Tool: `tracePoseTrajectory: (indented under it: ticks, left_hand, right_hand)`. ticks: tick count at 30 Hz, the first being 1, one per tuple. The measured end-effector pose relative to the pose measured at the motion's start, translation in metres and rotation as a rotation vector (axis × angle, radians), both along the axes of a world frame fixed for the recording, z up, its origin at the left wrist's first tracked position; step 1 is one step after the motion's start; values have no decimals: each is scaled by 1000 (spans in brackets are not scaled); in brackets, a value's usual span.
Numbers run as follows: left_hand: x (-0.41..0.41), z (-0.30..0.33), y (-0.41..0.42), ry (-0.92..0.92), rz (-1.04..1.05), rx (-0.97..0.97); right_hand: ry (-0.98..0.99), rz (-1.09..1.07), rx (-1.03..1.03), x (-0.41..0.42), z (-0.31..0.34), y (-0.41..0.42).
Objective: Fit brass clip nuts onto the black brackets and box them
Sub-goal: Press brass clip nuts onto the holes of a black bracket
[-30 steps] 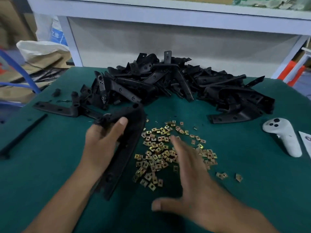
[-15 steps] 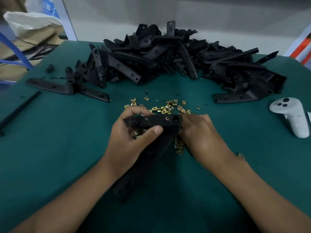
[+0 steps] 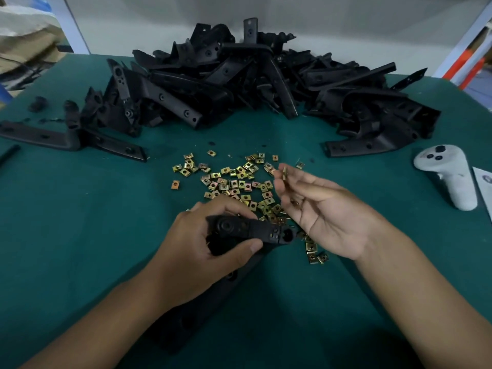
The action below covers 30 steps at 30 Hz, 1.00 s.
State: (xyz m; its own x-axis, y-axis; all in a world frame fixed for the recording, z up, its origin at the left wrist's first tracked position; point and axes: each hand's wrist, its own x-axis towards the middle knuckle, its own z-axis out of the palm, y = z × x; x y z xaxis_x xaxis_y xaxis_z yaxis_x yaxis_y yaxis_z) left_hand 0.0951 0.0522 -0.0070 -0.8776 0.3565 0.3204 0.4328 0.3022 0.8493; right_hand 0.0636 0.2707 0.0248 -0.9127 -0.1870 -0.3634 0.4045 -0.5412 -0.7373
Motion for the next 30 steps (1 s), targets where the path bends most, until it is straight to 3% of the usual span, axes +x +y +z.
tracePoseTrajectory:
  ticks: [5, 15, 25, 30]
  left_hand:
    - [-1, -2, 1, 11, 40, -9]
    - [-2, -5, 1, -131, 15, 178]
    - [-1, -2, 2, -149, 4, 139]
    - [-2, -5, 1, -113, 42, 145]
  right_hand:
    - [46, 7, 91, 1, -3, 1]
    - [210, 60, 432, 3, -6, 0]
    - [270, 86, 368, 4, 2, -1]
    - [337, 125, 430, 11, -6, 0]
